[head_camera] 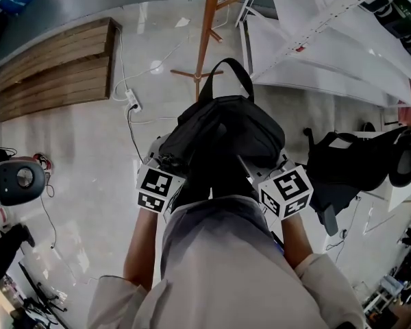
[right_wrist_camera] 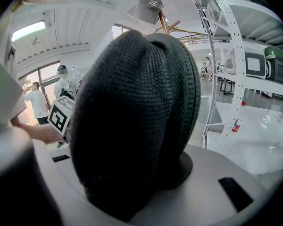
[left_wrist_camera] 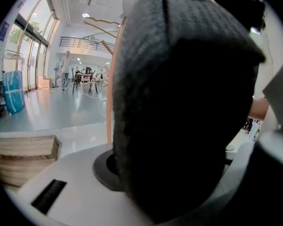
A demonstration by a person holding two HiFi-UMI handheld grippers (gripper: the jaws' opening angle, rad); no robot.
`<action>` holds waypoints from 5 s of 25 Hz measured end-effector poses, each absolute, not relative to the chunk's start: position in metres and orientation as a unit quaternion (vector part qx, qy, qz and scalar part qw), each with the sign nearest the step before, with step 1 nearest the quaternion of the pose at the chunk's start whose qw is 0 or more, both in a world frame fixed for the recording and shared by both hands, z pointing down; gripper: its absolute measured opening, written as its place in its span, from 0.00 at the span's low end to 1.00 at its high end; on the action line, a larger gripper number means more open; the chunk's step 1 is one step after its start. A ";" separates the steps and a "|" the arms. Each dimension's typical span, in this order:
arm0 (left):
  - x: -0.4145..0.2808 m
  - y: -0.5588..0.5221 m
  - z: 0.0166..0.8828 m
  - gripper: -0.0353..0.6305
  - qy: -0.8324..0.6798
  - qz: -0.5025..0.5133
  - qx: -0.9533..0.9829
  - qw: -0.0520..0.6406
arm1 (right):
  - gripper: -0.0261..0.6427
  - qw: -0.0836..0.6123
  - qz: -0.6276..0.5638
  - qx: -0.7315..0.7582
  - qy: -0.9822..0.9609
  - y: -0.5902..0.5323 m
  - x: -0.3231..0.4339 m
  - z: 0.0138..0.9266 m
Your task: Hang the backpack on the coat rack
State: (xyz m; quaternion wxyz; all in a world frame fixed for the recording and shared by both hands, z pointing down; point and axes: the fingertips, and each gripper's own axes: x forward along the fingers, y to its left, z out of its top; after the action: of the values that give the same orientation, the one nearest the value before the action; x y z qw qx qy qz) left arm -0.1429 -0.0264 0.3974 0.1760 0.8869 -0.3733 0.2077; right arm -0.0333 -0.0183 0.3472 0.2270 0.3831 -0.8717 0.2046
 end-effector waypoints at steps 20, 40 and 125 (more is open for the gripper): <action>-0.121 -0.065 0.438 0.26 -0.394 0.242 0.860 0.214 | 0.25 0.245 0.218 0.337 -0.882 -0.069 -0.011 0.391; -0.103 -0.101 0.483 0.28 -0.412 0.257 0.836 0.256 | 0.27 0.269 0.232 0.292 -0.888 -0.114 0.004 0.436; -0.089 -0.200 0.661 0.30 -0.404 0.289 0.775 0.391 | 0.33 0.342 0.314 0.262 -0.846 -0.242 0.016 0.614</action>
State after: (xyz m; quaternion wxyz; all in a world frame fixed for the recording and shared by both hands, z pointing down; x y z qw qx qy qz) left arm -0.0891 -0.2003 0.6608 0.3911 0.7748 -0.4043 0.2886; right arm 0.0162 -0.2424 0.6143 0.3422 0.2618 -0.8461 0.3139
